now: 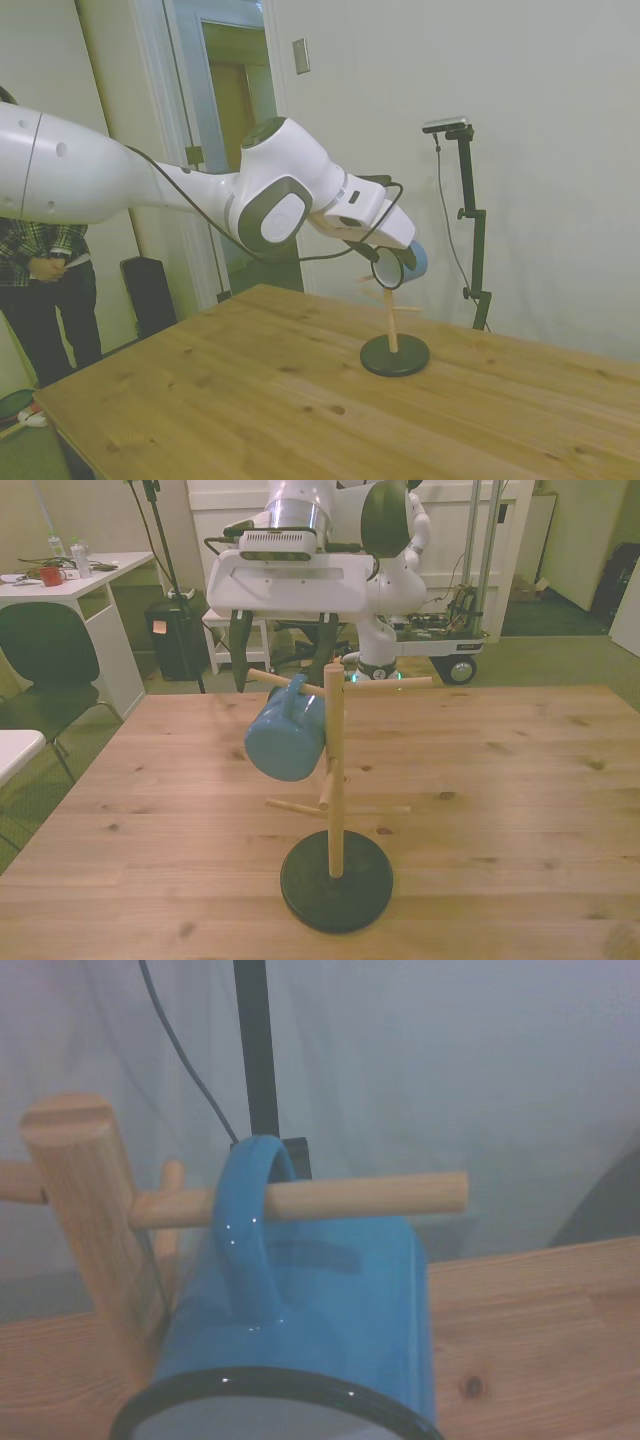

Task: Unload the mug

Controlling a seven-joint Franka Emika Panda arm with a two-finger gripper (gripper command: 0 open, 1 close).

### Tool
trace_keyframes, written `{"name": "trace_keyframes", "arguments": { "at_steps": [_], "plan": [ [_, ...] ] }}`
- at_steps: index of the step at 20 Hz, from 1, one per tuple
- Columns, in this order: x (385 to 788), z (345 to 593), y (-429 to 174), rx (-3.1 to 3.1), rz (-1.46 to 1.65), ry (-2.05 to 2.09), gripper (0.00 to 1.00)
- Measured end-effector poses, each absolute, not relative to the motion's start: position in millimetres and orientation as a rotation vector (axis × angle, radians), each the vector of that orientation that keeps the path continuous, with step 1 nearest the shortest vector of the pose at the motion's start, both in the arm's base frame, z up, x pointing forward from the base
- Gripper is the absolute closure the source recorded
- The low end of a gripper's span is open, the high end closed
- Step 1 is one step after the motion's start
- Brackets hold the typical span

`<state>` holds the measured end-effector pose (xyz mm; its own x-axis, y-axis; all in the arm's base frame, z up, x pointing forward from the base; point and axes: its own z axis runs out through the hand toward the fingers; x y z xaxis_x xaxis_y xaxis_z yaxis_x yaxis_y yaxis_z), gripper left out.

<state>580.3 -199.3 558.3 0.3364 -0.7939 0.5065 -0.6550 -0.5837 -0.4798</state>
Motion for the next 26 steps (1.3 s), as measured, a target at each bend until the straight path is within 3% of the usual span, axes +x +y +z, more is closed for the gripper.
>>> {"name": "trace_keyframes", "arguments": {
  "at_steps": [20,21,26],
  "plan": [
    [611,528,-204,-2.404,-1.170,1.374,0.00],
    [611,528,-205,-2.400,-1.174,1.379,1.00],
    [614,532,-209,-2.390,-1.189,1.385,1.00]
  ]
}}
